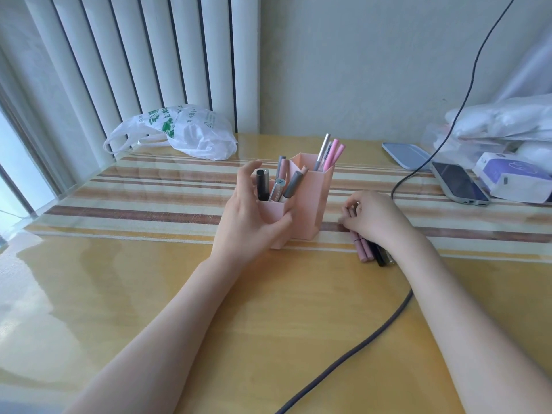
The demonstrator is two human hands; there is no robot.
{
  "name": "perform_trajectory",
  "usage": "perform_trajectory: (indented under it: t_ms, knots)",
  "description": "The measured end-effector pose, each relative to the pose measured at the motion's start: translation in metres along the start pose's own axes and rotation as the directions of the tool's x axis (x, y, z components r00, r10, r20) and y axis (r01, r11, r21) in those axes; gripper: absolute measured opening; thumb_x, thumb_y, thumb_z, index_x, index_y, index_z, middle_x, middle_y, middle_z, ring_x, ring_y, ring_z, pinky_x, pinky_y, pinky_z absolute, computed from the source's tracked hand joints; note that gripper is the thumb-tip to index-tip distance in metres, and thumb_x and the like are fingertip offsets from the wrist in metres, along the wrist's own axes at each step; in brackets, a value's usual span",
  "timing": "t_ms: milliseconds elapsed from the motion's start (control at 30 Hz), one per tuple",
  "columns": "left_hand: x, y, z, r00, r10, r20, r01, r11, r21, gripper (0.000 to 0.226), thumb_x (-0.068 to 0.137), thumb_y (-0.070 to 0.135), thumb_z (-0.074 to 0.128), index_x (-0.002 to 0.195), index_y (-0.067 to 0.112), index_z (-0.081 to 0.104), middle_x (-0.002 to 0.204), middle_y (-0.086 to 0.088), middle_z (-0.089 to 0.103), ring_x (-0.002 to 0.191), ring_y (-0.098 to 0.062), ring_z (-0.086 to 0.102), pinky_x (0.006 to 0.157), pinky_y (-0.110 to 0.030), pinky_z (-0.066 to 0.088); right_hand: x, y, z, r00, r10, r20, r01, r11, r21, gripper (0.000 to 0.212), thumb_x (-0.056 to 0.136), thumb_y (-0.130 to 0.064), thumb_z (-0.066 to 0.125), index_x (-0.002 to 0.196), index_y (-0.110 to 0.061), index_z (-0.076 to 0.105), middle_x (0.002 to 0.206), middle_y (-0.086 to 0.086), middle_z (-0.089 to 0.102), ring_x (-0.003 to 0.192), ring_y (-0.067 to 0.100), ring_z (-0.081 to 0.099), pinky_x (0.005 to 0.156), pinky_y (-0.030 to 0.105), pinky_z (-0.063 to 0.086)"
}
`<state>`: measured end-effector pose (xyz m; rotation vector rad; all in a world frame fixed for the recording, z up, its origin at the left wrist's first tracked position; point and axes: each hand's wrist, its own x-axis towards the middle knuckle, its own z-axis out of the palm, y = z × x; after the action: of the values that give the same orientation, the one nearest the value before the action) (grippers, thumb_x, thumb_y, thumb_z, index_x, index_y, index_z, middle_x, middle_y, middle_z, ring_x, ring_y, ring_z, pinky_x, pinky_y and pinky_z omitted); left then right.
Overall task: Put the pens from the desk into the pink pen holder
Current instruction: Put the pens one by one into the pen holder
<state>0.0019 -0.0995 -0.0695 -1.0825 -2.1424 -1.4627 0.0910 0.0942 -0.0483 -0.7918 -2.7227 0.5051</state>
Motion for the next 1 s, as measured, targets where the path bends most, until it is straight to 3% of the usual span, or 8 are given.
perform_trajectory:
  t_ms: [167, 267, 333, 467, 667, 800, 933, 1000]
  knots:
    - [0.0, 0.0, 0.0, 1.0, -0.006, -0.006, 0.006, 1.0, 0.014, 0.074, 0.07, 0.033, 0.071, 0.13, 0.02, 0.031, 0.09, 0.003, 0.053, 0.074, -0.009, 0.047, 0.057, -0.008, 0.034, -0.011, -0.017, 0.005, 0.99, -0.101, 0.099, 0.119, 0.975, -0.187, 0.05, 0.088, -0.009, 0.043, 0.137, -0.022, 0.042, 0.056, 0.002, 0.065, 0.054, 0.018, 0.066, 0.049, 0.024, 0.04]
    - [0.0, 0.0, 0.0, 1.0, -0.008, -0.006, 0.008, 1.0, 0.014, 0.074, 0.07, 0.033, 0.071, 0.13, 0.02, 0.031, 0.089, 0.005, 0.053, 0.075, -0.01, 0.048, 0.058, -0.012, 0.037, -0.013, -0.023, 0.007, 0.986, -0.159, 0.055, 0.168, 0.925, -0.341, 0.047, 0.088, -0.01, 0.043, 0.134, -0.018, 0.045, 0.072, 0.004, 0.059, 0.087, 0.025, 0.066, 0.059, 0.029, 0.04]
    - [-0.001, 0.001, 0.0, 1.0, -0.005, -0.004, 0.005, 1.0, 0.016, 0.074, 0.07, 0.033, 0.071, 0.13, 0.02, 0.03, 0.091, 0.003, 0.055, 0.077, -0.013, 0.05, 0.06, -0.017, 0.039, -0.014, -0.024, 0.004, 0.984, -0.152, 0.095, 0.175, 0.922, -0.346, 0.044, 0.089, -0.013, 0.042, 0.132, -0.019, 0.045, 0.076, 0.005, 0.055, 0.085, 0.027, 0.064, 0.06, 0.03, 0.041]
    - [-0.001, 0.002, 0.001, 1.0, -0.005, -0.013, 0.006, 1.0, 0.02, 0.074, 0.071, 0.036, 0.071, 0.13, 0.02, 0.03, 0.097, 0.001, 0.056, 0.08, -0.012, 0.05, 0.063, -0.025, 0.039, -0.017, -0.025, 0.0, 0.963, -0.163, 0.214, 0.201, 0.965, -0.168, 0.022, 0.093, -0.016, 0.04, 0.113, -0.024, 0.044, 0.048, 0.002, 0.056, 0.039, 0.018, 0.061, 0.053, 0.03, 0.052]
    - [-0.001, 0.001, 0.001, 1.0, -0.005, -0.016, 0.006, 0.997, 0.073, 0.08, 0.07, 0.04, 0.075, 0.133, 0.021, 0.03, 0.107, 0.003, 0.054, 0.091, -0.019, 0.053, 0.068, -0.032, 0.044, -0.019, -0.03, 0.001, 0.976, -0.149, 0.158, 0.1, 0.953, 0.285, 0.012, 0.091, -0.007, 0.041, 0.096, -0.01, 0.052, 0.04, 0.005, 0.059, 0.033, 0.03, 0.058, 0.035, 0.024, 0.039]
    - [0.001, 0.004, -0.002, 0.998, -0.054, -0.041, 0.057, 0.994, 0.088, 0.101, 0.058, 0.063, 0.069, 0.138, 0.017, 0.027, 0.118, 0.008, 0.038, 0.102, 0.0, 0.037, 0.082, -0.028, 0.038, -0.009, -0.027, -0.001, 0.997, 0.057, 0.046, -0.073, 0.709, 0.701, 0.034, 0.09, -0.001, 0.033, 0.099, -0.004, 0.066, 0.052, 0.01, 0.067, 0.049, 0.033, 0.062, 0.049, 0.03, 0.043]
    - [0.001, 0.002, -0.003, 0.994, -0.104, 0.042, 0.106, 0.994, -0.042, 0.082, 0.073, 0.057, 0.049, 0.14, 0.019, 0.019, 0.121, 0.002, 0.034, 0.113, -0.01, 0.035, 0.104, -0.042, 0.033, -0.002, -0.029, -0.01, 0.947, 0.074, 0.312, -0.31, -0.032, 0.95, 0.034, 0.087, 0.012, 0.037, 0.101, -0.003, 0.065, 0.079, 0.008, 0.069, 0.064, 0.012, 0.06, 0.056, 0.017, 0.051]
    - [0.0, 0.0, -0.002, 0.992, -0.089, 0.086, 0.092, 0.995, -0.03, 0.073, 0.079, 0.039, 0.046, 0.141, 0.015, 0.018, 0.12, -0.001, 0.038, 0.115, -0.018, 0.035, 0.105, -0.046, 0.03, -0.004, -0.031, -0.01, 0.953, -0.002, 0.304, -0.303, -0.068, 0.95, 0.023, 0.091, 0.007, 0.048, 0.094, -0.008, 0.065, 0.076, 0.005, 0.071, 0.063, 0.008, 0.064, 0.057, 0.015, 0.051]
